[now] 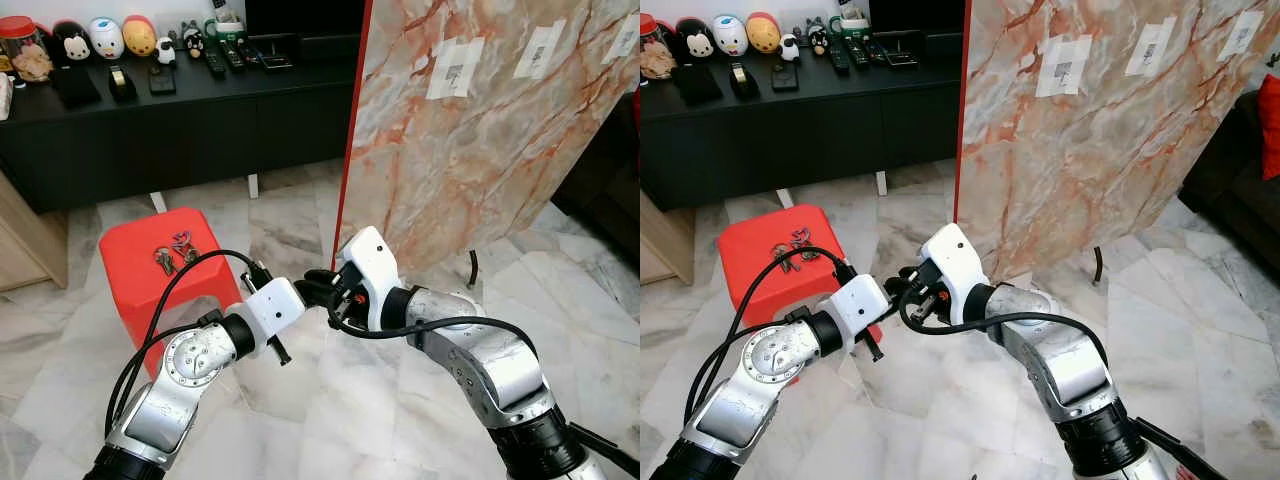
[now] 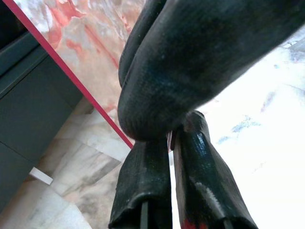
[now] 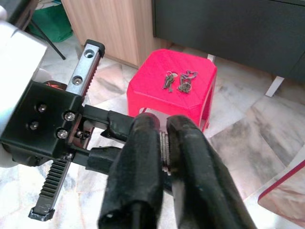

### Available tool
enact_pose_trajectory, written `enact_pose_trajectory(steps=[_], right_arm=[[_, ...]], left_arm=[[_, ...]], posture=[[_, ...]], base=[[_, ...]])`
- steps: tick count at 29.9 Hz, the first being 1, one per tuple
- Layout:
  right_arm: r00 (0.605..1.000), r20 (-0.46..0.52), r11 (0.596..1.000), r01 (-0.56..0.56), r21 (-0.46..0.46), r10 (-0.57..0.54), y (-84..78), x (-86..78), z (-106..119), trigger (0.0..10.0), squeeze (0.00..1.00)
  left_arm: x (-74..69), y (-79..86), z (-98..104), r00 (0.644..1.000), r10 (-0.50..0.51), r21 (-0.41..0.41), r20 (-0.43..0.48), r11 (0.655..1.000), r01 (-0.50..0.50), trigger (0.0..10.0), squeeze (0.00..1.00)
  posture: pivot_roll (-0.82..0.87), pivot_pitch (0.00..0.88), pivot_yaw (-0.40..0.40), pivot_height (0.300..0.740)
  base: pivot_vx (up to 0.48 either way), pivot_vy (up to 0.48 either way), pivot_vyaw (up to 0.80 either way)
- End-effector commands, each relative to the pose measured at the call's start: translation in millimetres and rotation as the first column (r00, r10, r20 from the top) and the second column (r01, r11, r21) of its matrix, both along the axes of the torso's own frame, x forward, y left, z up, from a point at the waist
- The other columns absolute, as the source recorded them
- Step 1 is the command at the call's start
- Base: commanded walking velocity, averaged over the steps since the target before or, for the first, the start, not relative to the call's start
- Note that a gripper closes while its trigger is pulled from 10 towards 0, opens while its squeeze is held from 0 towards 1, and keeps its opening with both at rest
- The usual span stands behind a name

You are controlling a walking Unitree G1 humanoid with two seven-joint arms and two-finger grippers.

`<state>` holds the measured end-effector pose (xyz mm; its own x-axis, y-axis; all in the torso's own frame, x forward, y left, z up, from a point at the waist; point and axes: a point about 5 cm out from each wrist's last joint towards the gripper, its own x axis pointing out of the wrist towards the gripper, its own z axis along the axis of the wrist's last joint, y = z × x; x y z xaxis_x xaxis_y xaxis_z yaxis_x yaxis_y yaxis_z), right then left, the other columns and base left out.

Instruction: Hang keys on a hook

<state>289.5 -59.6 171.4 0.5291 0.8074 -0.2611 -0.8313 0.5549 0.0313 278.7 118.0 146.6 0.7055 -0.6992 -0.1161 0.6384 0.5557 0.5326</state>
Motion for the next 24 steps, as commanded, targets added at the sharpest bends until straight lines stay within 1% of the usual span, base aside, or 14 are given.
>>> enact_pose_trajectory(steps=[1,15,17,18,19,20,21,22,24], right_arm=[[1.0,-0.008,1.0,-0.016,-0.004,0.016,1.7,-1.9,-2.0,0.0,0.0],[1.0,-0.002,1.0,-0.004,-0.009,0.004,0.6,0.0,-1.2,0.0,0.0],[1.0,-0.001,1.0,-0.003,-0.011,0.003,0.5,0.1,-1.2,0.0,0.0],[1.0,0.001,1.0,0.0,-0.012,0.0,0.3,0.7,-1.0,0.0,0.0],[1.0,0.002,1.0,0.004,-0.013,-0.004,-0.2,1.4,-0.9,0.0,0.0],[1.0,0.003,1.0,0.006,-0.014,-0.006,-0.6,1.8,-0.8,0.0,0.0],[1.0,0.003,1.0,0.006,-0.014,-0.006,-0.6,1.8,-0.8,0.0,0.0],[1.0,0.004,1.0,0.007,-0.015,-0.007,-0.9,2.2,-0.6,0.0,0.0],[1.0,0.007,1.0,0.008,-0.017,-0.008,-1.5,2.9,-0.3,0.0,0.0]], left_arm=[[-1.4,-2.8,3.4,1.0,-0.007,-0.007,0.008,1.0,0.007,10.0,0.0],[0.4,-0.5,3.1,1.0,0.007,0.002,0.011,1.0,-0.007,10.0,0.0],[0.4,-0.4,3.1,1.0,0.009,-0.001,0.01,1.0,-0.009,10.0,0.0],[1.5,0.5,5.3,1.0,0.024,-0.035,0.008,0.999,-0.023,10.0,0.0],[2.8,2.3,7.8,0.999,0.035,-0.074,-0.003,0.997,-0.035,10.0,1.0],[3.6,3.5,9.5,0.999,0.042,-0.101,-0.011,0.994,-0.042,10.0,1.0],[3.6,3.5,9.5,0.999,0.042,-0.101,-0.011,0.994,-0.042,10.0,1.0],[3.9,4.8,10.8,0.999,0.045,-0.118,-0.017,0.992,-0.046,10.0,1.0],[2.5,7.2,10.5,0.998,0.029,-0.134,-0.052,0.99,-0.036,10.0,1.0]], posture=[[0.13,0.126,-0.124,0.74],[0.13,0.128,-0.123,0.74],[0.13,0.128,-0.123,0.74],[0.13,0.128,-0.124,0.74],[0.13,0.129,-0.124,0.74],[0.13,0.129,-0.124,0.74],[0.13,0.129,-0.124,0.74],[0.13,0.129,-0.123,0.74],[0.13,0.129,-0.123,0.74]], base=[[0.0,0.0,0.0],[0.0,0.0,0.0],[0.0,0.0,0.0],[0.0,0.0,0.0],[0.0,0.0,0.0],[0.0,0.0,0.0],[0.0,0.0,0.0],[0.0,0.0,0.0],[0.0,0.0,0.0]])
